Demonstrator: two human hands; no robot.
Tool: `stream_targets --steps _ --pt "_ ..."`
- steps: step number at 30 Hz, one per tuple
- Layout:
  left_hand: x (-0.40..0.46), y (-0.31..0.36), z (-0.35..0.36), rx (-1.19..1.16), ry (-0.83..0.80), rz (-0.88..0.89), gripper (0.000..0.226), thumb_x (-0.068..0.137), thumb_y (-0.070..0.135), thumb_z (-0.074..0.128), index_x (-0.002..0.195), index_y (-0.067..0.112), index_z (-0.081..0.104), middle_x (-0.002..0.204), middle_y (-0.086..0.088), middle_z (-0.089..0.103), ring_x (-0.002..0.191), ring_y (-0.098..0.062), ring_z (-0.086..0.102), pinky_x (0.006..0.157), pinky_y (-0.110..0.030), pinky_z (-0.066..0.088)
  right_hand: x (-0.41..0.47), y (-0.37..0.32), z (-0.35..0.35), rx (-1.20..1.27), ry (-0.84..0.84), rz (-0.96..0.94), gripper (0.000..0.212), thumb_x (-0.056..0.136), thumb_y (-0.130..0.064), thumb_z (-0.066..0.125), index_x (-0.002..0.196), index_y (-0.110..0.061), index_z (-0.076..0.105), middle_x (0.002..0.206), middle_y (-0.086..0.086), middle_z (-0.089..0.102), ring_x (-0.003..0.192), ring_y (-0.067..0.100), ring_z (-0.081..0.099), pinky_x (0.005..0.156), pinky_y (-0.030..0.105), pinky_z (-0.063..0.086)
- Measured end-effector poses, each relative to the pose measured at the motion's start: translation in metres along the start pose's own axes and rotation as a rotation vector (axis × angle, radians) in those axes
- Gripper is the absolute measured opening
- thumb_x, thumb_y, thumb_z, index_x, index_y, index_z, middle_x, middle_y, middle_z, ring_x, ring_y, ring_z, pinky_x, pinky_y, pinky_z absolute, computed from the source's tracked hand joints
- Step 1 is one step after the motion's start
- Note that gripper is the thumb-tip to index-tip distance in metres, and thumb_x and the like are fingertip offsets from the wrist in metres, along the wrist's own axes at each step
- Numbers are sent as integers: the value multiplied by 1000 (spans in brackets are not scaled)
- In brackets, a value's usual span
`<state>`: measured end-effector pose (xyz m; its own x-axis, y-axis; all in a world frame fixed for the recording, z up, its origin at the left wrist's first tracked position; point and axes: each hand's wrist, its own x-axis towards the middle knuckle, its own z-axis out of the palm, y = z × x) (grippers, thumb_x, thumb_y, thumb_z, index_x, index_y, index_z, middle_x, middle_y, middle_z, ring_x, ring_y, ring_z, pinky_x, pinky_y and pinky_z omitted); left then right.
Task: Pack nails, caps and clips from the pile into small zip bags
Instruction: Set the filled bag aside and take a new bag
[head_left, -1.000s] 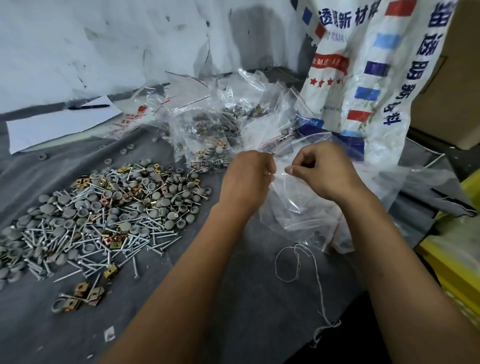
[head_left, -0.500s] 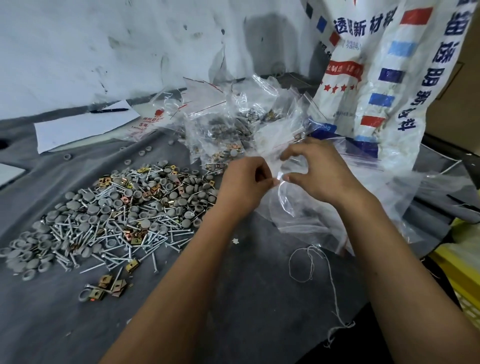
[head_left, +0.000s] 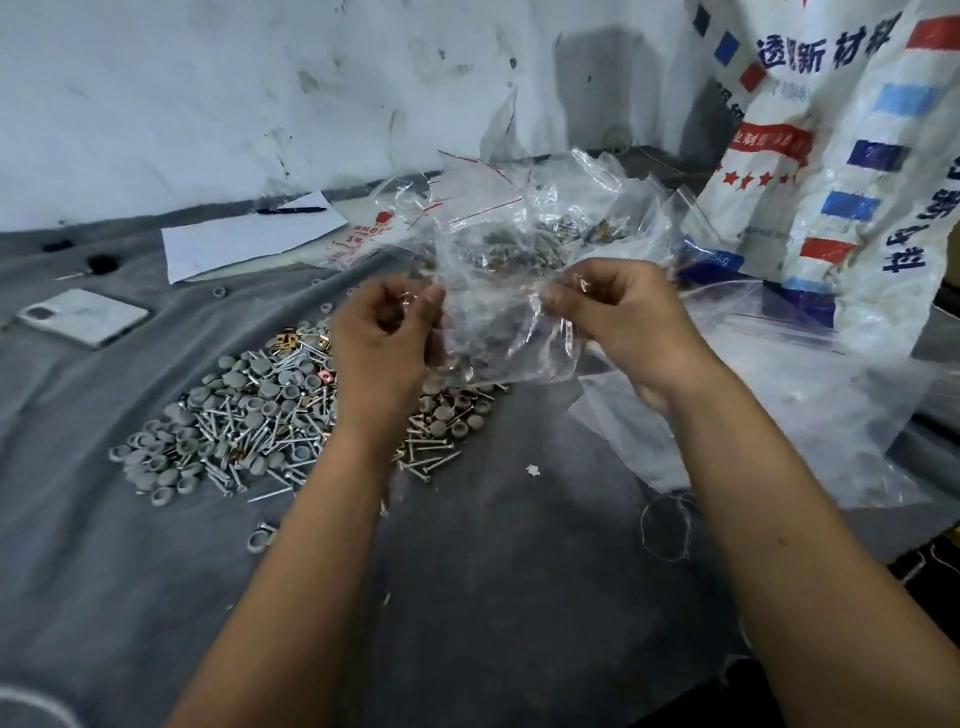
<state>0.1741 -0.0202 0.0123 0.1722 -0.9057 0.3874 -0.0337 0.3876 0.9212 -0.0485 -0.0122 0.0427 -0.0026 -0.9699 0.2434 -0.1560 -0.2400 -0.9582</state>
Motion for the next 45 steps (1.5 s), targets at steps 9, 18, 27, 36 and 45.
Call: stream_targets --steps 9,18,27,36,45 --pt "-26 -23 -116 248 501 -72 33 105 32 61 85 6 65 63 -5 64 56 -23 62 50 -38 51 -7 13 147 183 -165 145 22 101 -26 64 85 -13 72 69 -3 68 63 8 62 59 26 53" --pt "-32 -43 -166 451 663 70 29 102 47 53 83 25 54 65 -11 63 61 -38 63 62 -56 55 -13 29 177 573 -366 340 31 102 -29 53 113 -2 62 106 24 69 83 28 69 66 31 59" --pt "-31 -38 -155 513 582 202 24 106 40 54 84 29 52 65 -8 61 58 -34 59 59 -51 54 -9 40 175 316 -319 113 16 91 -5 72 95 -21 70 101 10 76 81 27 70 71 42 59" --pt "-25 -42 -165 417 579 46 25 103 41 59 81 30 59 71 -21 65 64 -46 62 61 -61 54 -15 35 163 99 -629 -90 24 85 -7 59 102 1 73 75 3 66 68 5 55 63 18 43" --pt "-20 -45 -174 269 495 -92 29 104 28 63 75 31 66 50 4 58 40 -13 50 42 -27 44 -11 37 152 184 -713 -65 13 87 -6 60 94 2 67 81 10 66 78 14 59 72 27 47"
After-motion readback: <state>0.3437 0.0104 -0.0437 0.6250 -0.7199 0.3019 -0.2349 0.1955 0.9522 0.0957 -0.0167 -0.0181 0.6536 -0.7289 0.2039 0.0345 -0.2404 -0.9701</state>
